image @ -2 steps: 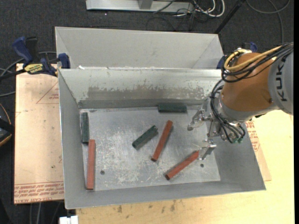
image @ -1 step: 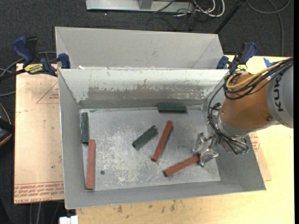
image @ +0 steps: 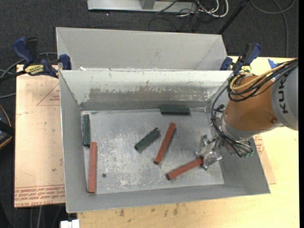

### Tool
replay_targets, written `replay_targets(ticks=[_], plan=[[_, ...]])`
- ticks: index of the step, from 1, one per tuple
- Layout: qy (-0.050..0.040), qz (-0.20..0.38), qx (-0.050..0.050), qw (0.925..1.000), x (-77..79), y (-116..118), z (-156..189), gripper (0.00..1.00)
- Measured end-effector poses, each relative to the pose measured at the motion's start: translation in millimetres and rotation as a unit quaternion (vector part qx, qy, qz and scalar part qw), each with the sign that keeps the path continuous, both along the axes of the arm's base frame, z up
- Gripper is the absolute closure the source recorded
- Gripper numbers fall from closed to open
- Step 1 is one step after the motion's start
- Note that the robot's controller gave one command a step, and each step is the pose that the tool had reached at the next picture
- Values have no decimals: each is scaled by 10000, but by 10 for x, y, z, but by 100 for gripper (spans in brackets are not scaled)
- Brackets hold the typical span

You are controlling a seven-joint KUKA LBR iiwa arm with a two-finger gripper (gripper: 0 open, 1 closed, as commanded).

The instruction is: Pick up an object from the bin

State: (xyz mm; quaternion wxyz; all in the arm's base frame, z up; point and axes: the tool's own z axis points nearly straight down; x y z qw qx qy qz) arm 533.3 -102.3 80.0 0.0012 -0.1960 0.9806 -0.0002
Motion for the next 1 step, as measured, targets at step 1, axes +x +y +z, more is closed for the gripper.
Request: replay_targets(ticks=[1], plan=[[-4, 104, 4, 9999, -10, -94, 1323, 100]])
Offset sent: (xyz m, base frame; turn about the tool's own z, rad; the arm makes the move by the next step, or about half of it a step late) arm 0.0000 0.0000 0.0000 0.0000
